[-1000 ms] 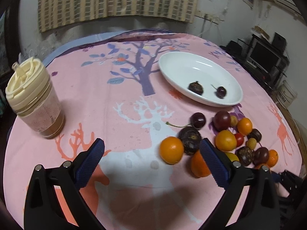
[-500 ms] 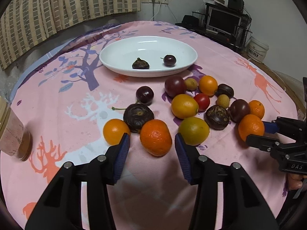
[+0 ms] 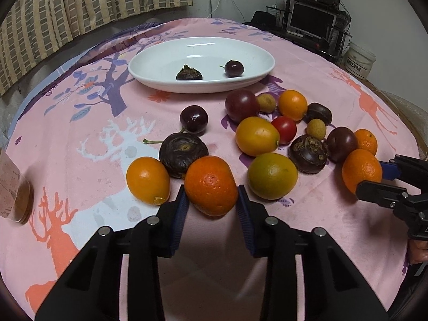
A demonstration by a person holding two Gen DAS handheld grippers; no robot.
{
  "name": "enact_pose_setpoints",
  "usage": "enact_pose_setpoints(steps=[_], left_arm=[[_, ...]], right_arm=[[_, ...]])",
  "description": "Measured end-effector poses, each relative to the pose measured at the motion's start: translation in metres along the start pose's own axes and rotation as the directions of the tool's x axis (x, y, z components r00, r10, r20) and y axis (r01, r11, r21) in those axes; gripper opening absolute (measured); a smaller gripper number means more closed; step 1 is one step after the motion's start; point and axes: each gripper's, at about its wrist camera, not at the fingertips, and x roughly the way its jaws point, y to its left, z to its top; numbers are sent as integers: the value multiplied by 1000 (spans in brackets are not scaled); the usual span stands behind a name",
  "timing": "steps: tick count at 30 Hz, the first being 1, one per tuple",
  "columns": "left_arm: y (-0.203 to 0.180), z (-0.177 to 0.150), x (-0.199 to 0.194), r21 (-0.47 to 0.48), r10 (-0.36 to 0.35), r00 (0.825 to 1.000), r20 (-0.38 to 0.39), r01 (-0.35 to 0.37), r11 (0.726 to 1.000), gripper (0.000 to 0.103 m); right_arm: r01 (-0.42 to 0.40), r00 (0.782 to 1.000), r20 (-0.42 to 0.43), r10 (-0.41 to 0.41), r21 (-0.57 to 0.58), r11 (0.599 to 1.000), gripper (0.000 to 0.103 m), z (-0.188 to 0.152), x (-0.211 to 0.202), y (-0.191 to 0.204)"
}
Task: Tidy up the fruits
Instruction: 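Grasp a mandarin with the left tool while the right tool grasps a kumquat, then drop the mandarin onto the plate with the left tool while the right tool drops the kumquat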
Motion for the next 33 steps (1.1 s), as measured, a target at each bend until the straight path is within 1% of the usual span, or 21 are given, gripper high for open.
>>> enact_pose_setpoints(steps=[4,6,8,10,12,14,16,18,19,21,23,26,29,30,31,32,33], left_arm=[[0,-1,-2,-11,1,1000,7,-1,1000,35],[1,-2,-6,-28,-10,1000,15,10,1000,35],[3,-1,-14,-46,-14,999,40,16,999,35],[4,5,-23,-66,-27,997,78,32,997,35],[5,18,-30,-85,-36,993,117,46,995,35],[6,39,-30,-104,-38,989,144,53,993,35],[10,65,-25,-132,-36,986,163,58,990,35],[13,89,-14,-150,-25,985,171,52,987,35],[16,101,-7,-159,-15,985,170,43,986,35],[23,123,9,-189,-7,986,165,38,981,35],[31,138,26,-217,8,990,142,23,976,35],[40,152,54,-252,40,996,84,-18,967,35],[47,155,70,-274,41,998,45,-27,961,35],[49,154,73,-282,49,998,33,-37,959,37],[50,154,73,-288,57,998,34,-45,957,44],[51,153,70,-291,72,996,44,-57,955,67],[50,152,64,-293,91,994,59,-70,954,81]], right_arm=[[-11,1000,19,11,-10,1000,44,-1,-4,1],[-24,999,31,25,-15,1000,44,-1,-7,1],[-59,998,36,60,-17,998,44,1,-11,0],[-90,995,44,91,-22,996,44,12,-14,-2],[-96,992,75,98,-25,995,44,30,-17,-4],[-89,990,110,91,-22,996,44,57,-13,-9],[-66,990,123,64,11,998,44,89,3,-17],[-38,993,114,30,63,997,44,118,25,-26],[-11,995,102,2,91,996,44,134,39,-31],[32,997,69,-41,130,991,44,155,63,-37],[48,998,20,-53,171,984,44,171,85,-47],[74,997,-31,-69,191,979,44,183,112,-57],[80,996,-62,-69,187,979,46,185,127,-62],[83,995,-65,-72,183,980,46,186,129,-61],[88,995,-65,-77,182,979,49,185,129,-62],[78,996,-56,-69,183,980,58,184,126,-63],[71,997,-46,-63,182,981,58,183,124,-63]])
